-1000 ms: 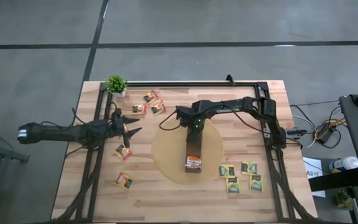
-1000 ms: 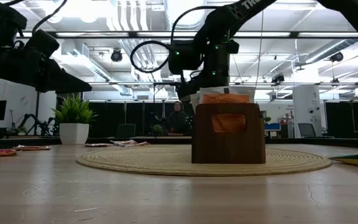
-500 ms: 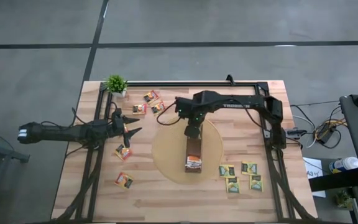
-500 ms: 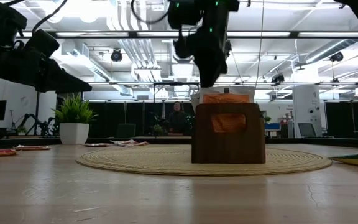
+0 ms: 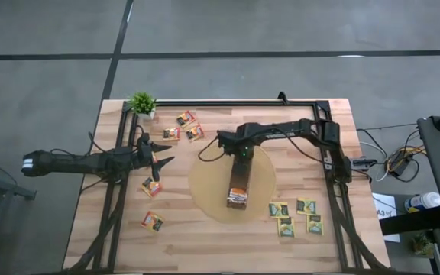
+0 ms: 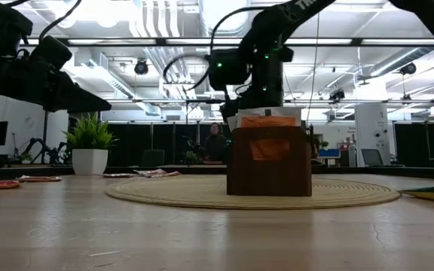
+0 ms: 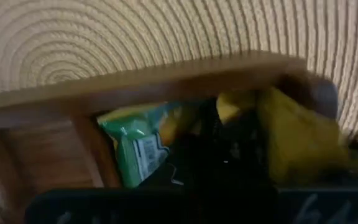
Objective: Pick & Place Tea
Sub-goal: Put the yellow tea bag into the top section of the wooden organizer
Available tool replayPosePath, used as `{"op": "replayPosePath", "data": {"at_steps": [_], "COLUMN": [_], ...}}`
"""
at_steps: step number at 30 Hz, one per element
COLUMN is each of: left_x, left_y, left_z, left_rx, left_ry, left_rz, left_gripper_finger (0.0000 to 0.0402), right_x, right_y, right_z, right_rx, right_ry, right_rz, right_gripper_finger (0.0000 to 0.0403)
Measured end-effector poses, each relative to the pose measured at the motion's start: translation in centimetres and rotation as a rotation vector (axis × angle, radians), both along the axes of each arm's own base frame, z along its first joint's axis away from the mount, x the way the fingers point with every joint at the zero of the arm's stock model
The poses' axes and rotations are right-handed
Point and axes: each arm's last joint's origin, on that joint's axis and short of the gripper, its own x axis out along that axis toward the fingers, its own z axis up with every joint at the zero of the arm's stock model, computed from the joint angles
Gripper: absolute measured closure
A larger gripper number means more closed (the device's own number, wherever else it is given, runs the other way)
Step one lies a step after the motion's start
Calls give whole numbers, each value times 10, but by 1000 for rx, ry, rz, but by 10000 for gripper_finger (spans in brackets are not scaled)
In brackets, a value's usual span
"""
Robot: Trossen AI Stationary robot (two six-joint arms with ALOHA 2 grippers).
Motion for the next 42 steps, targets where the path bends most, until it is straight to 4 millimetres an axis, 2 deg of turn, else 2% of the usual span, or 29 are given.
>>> {"op": "replayPosePath", "data": {"at_steps": [4, 7, 12, 17, 23, 25, 27, 31, 35, 37, 39, 42], "left_x": [0, 0, 0, 0, 0, 0, 0, 0, 0, 0, 0, 0], "left_y": [0, 0, 0, 0, 0, 0, 0, 0, 0, 0, 0, 0], "left_z": [0, 0, 0, 0, 0, 0, 0, 0, 0, 0, 0, 0], "left_rx": [0, 1, 1, 1, 1, 0, 1, 0, 1, 1, 1, 1], "left_ry": [1, 1, 1, 1, 1, 1, 1, 1, 1, 1, 1, 1], "left_rz": [0, 2, 3, 3, 3, 3, 3, 3, 3, 3, 3, 2], "left_gripper_finger": [199, 199, 199, 199, 199, 199, 199, 199, 199, 199, 199, 199], "right_x": [-3, -3, 1, 0, -7, -9, -7, 1, 9, 11, 11, 12], "right_y": [1, 0, 0, 0, 2, 2, 1, 1, 1, 1, 2, 3], "right_z": [-14, -9, 14, 58, 86, 88, 81, 55, 8, -9, -20, -22], "right_rx": [33, 33, 18, -8, -37, -38, -35, 12, 90, 120, 137, 135], "right_ry": [6, 1, -63, -170, -240, -247, -228, -163, -37, 14, 56, 54], "right_rz": [2, -4, -7, -23, -57, -59, -58, -36, -7, 6, 28, 46], "right_gripper_finger": [395, 395, 395, 395, 395, 395, 395, 395, 395, 395, 395, 395]}}
